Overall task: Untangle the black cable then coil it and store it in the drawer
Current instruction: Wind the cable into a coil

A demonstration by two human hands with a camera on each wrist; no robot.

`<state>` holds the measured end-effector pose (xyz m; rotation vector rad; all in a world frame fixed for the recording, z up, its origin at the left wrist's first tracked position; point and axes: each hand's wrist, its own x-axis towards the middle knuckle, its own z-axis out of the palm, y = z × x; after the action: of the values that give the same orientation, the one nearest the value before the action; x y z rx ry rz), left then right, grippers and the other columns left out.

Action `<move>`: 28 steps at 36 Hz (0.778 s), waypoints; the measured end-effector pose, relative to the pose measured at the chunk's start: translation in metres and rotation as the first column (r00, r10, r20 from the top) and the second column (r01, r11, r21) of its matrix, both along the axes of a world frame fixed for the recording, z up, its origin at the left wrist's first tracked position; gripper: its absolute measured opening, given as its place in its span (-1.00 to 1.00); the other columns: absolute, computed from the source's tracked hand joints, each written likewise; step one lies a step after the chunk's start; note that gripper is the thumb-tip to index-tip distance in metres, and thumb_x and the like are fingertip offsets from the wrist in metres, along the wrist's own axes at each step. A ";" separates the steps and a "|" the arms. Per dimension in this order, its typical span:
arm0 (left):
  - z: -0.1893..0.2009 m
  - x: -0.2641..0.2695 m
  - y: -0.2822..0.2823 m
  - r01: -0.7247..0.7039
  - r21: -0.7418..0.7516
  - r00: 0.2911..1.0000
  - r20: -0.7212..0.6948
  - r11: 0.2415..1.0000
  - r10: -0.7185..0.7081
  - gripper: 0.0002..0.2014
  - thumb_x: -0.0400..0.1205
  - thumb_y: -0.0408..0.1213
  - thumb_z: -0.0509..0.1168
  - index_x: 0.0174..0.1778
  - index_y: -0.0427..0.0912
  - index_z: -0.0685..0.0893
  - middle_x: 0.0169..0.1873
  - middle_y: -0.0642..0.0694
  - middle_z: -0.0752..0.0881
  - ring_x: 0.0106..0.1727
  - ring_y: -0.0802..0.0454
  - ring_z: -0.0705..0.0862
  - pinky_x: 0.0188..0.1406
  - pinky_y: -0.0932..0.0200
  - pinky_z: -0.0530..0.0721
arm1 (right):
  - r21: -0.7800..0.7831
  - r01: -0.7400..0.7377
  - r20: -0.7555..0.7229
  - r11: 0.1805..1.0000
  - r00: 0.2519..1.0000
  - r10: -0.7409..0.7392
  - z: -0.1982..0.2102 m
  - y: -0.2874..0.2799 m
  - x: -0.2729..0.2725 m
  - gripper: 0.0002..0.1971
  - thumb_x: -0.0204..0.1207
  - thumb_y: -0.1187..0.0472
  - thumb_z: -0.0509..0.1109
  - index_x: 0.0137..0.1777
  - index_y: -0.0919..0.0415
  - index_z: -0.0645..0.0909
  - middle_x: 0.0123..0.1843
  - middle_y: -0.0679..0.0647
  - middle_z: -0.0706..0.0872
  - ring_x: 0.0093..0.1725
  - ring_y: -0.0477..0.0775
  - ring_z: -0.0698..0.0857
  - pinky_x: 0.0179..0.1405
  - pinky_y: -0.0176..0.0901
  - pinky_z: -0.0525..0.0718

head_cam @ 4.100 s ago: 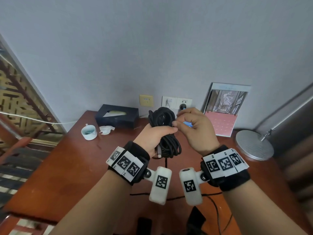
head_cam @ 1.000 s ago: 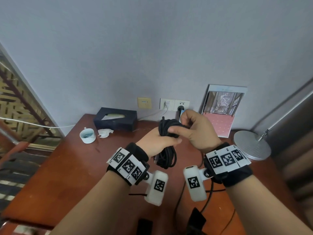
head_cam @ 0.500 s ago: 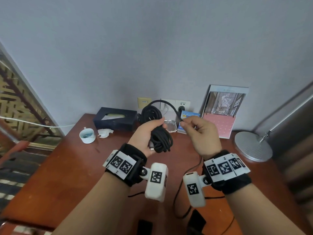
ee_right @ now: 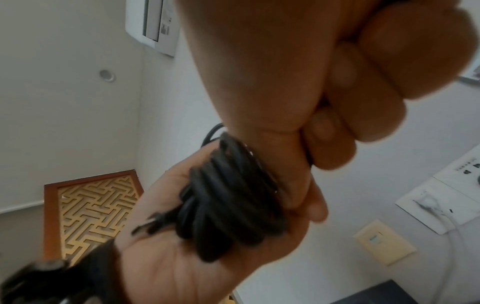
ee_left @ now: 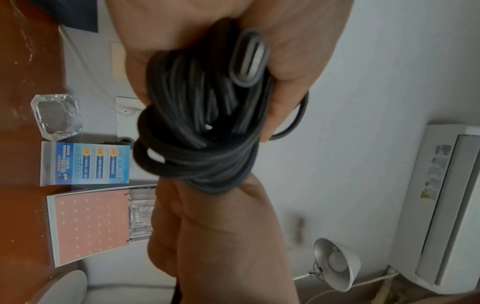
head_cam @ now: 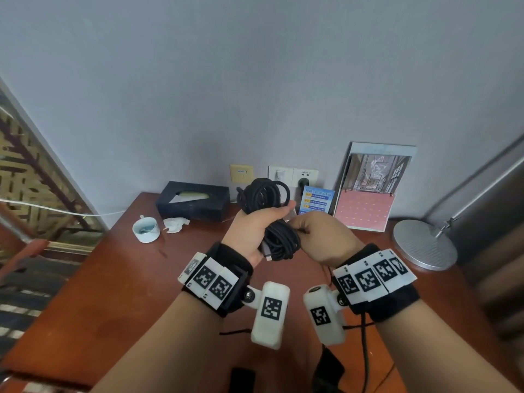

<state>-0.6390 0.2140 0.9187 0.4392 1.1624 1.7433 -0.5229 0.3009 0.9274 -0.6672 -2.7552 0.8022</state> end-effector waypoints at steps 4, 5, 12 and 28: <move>0.000 0.001 0.001 0.011 -0.004 0.999 -0.045 1.000 -0.011 -0.90 0.54 -0.48 0.42 -0.21 -0.25 0.83 -0.26 -0.19 0.82 -0.20 -0.03 0.81 -0.21 0.08 0.77 | -0.042 -0.063 0.100 0.997 0.993 0.067 0.004 0.005 0.000 -0.74 0.52 0.36 0.27 -0.18 0.12 0.79 -0.16 -0.01 0.78 -0.14 0.05 0.73 -0.09 -0.08 0.70; 0.000 0.001 0.000 -0.008 -0.006 0.999 -0.040 1.000 0.007 -0.93 0.55 -0.48 0.41 -0.17 -0.29 0.80 -0.29 -0.18 0.81 -0.23 -0.02 0.80 -0.20 0.07 0.77 | -0.047 -0.072 0.122 0.996 0.990 0.077 0.006 0.006 0.000 -0.75 0.52 0.36 0.28 -0.18 0.13 0.78 -0.16 0.00 0.77 -0.13 0.06 0.73 -0.09 -0.08 0.70; 0.004 -0.007 0.003 -0.172 0.005 0.985 0.029 0.985 0.172 -0.90 0.57 -0.44 0.40 -0.27 -0.28 0.69 -0.49 -0.13 0.69 -0.52 0.02 0.70 -0.44 0.15 0.72 | -0.108 -0.077 0.090 0.991 0.992 0.087 -0.002 0.011 0.001 -0.81 0.63 0.21 0.22 -0.07 0.10 0.69 -0.16 0.10 0.75 -0.17 0.12 0.70 -0.06 0.08 0.70; 0.006 -0.049 0.007 -0.519 -0.030 0.852 0.058 0.854 0.520 -0.63 0.37 -0.32 0.53 0.05 -0.35 0.66 -0.13 -0.26 0.72 -0.26 -0.10 0.74 -0.30 0.04 0.74 | -0.062 0.140 -0.004 0.988 0.990 -0.140 -0.021 0.014 0.010 -0.90 0.64 0.12 0.25 -0.07 0.11 0.50 -0.30 -0.03 0.58 -0.29 -0.03 0.52 -0.22 -0.11 0.47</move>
<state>-0.6881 0.2211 0.9246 0.0497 1.3282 2.1918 -0.5130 0.3148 0.9064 -0.8561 -2.6502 0.8588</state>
